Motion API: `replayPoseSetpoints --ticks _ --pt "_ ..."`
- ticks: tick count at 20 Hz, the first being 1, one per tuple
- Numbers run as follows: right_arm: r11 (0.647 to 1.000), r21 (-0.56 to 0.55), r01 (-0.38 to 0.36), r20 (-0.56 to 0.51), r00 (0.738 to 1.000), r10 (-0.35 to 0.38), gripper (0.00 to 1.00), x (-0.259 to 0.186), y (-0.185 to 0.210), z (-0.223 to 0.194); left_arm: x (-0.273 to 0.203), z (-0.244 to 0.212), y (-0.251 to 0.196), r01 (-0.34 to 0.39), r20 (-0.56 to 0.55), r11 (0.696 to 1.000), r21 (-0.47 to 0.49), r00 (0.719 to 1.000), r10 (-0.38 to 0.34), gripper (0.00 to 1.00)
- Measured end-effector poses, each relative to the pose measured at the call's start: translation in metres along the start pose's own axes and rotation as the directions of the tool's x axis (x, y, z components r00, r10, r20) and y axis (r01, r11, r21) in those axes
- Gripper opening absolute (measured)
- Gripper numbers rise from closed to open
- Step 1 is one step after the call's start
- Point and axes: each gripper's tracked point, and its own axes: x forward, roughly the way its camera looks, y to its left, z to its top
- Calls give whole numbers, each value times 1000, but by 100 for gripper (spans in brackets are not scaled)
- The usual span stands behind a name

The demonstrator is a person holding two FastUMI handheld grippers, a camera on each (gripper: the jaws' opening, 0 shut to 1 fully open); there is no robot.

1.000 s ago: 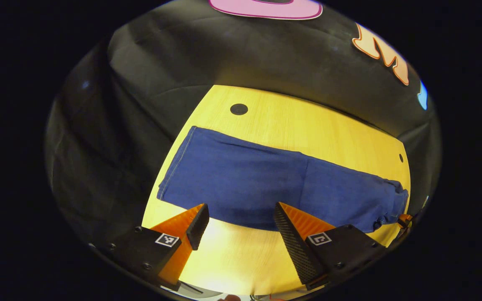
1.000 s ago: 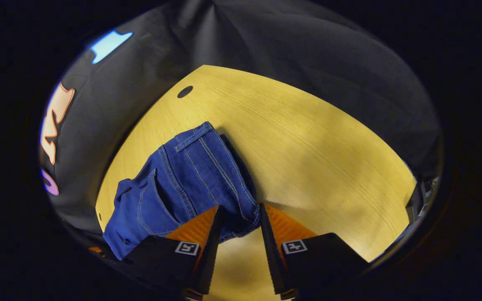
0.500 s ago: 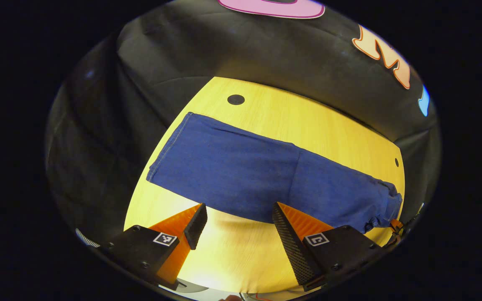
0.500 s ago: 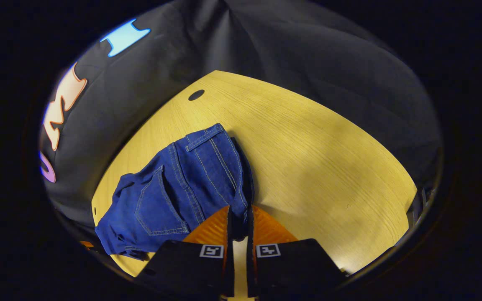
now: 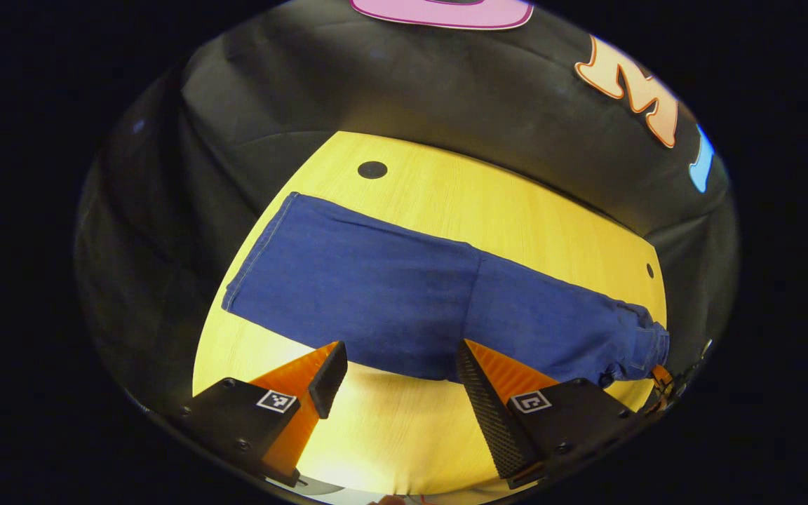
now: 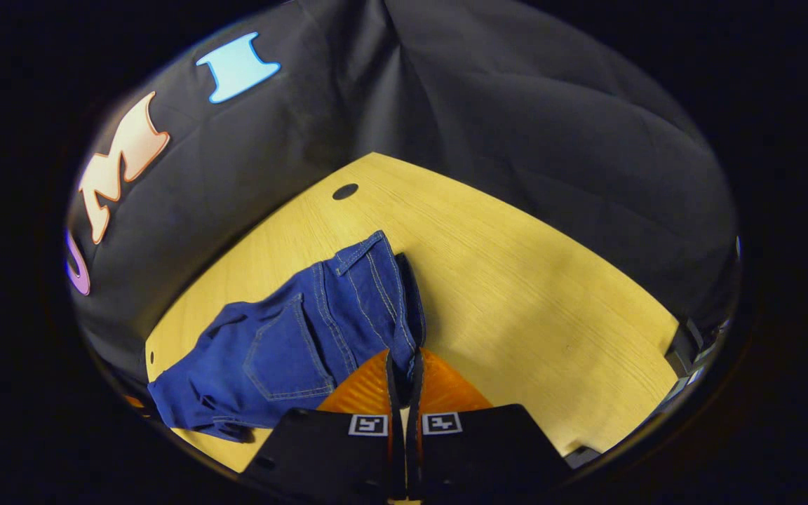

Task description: Grasp the waist and the cuffs of the jeans and fold them to make the two legs overlap; first hold the waist and fold one-third of the jeans toward the cuffs, then hold the cuffs and fold the remaining one-third in the same direction to finish folding.

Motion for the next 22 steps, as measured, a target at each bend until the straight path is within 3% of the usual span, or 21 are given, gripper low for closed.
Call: replayPoseSetpoints --ticks 6,11,18,22 --pt "995 -95 -7 129 991 20 2 -64 62 19 4 1 22 58 0 998 29 998 -58 95" --pt "979 -175 -109 195 970 143 4 -114 160 29 6 -7 56 93 11 995 35 996 -93 96" --pt "903 -341 -264 196 919 342 1 -160 322 -2 -6 -15 85 136 35 989 57 990 -138 96" --pt "833 -427 -352 114 893 436 3 -166 395 -54 -4 -12 93 154 38 984 90 987 -158 96"
